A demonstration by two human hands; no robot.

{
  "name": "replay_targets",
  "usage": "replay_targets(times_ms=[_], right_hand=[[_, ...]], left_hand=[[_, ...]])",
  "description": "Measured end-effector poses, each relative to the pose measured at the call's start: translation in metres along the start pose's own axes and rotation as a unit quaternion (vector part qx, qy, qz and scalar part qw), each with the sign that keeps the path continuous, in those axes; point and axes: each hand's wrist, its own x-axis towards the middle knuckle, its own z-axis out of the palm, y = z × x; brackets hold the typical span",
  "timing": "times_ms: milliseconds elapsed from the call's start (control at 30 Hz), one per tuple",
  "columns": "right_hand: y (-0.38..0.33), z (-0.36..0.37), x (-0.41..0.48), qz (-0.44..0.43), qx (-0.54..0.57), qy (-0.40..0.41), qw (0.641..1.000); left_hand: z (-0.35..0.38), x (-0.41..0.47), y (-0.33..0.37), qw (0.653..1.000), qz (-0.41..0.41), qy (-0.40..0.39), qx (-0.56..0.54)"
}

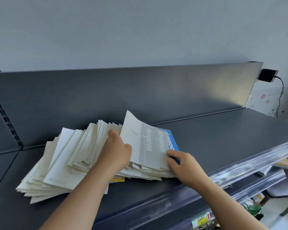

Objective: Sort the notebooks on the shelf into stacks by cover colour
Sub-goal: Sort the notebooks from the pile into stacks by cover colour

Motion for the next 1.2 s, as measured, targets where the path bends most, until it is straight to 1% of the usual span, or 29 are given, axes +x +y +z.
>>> replay_targets(times_ms=[133, 300, 400, 467, 533, 633, 733, 800, 867, 933, 1000, 1200], right_hand=[[-0.011, 0.002, -0.005, -0.023, 0.055, -0.019, 0.998], [-0.015, -0.005, -0.008, -0.001, 0.064, -0.022, 0.998], [-0.014, -0.006, -0.007, 0.004, 0.067, -0.040, 0.997], [-0.017, -0.004, -0.006, 0.006, 0.077, -0.044, 0.996], [-0.024, 0.000, -0.004, -0.001, 0.102, -0.034, 0.994], [-0.043, 0.003, -0.005, -0.019, 0.176, -0.011, 0.984], [-0.063, 0.010, 0.001, -0.032, 0.235, 0.028, 0.971], [-0.072, 0.006, 0.000, -0.038, 0.259, 0.049, 0.964], [-0.114, 0.032, 0.000, -0.071, 0.266, 0.011, 0.961], [-0.118, 0.033, 0.001, -0.085, 0.275, 0.028, 0.957], [-0.126, 0.038, 0.000, -0.092, 0.275, 0.027, 0.957], [-0.190, 0.087, -0.011, -0.133, 0.268, -0.011, 0.954]], left_hand=[[0.002, -0.005, -0.002, 1.000, -0.004, -0.005, -0.021], [-0.006, -0.008, -0.011, 1.000, -0.007, 0.005, -0.006], [-0.012, -0.010, -0.014, 1.000, -0.016, 0.006, -0.022], [-0.015, -0.012, -0.016, 0.999, -0.021, 0.005, -0.045], [-0.018, -0.015, -0.020, 0.996, -0.024, 0.000, -0.091], [-0.022, -0.023, -0.022, 0.988, -0.026, -0.001, -0.155], [-0.036, -0.033, -0.027, 0.979, -0.023, 0.020, -0.201], [-0.040, -0.033, -0.026, 0.980, -0.013, 0.026, -0.197], [-0.076, -0.049, -0.058, 0.976, -0.020, 0.092, -0.197], [-0.078, -0.050, -0.059, 0.979, -0.015, 0.097, -0.179], [-0.084, -0.055, -0.065, 0.980, -0.016, 0.114, -0.163], [-0.143, -0.084, -0.115, 0.976, -0.036, 0.169, -0.134]])
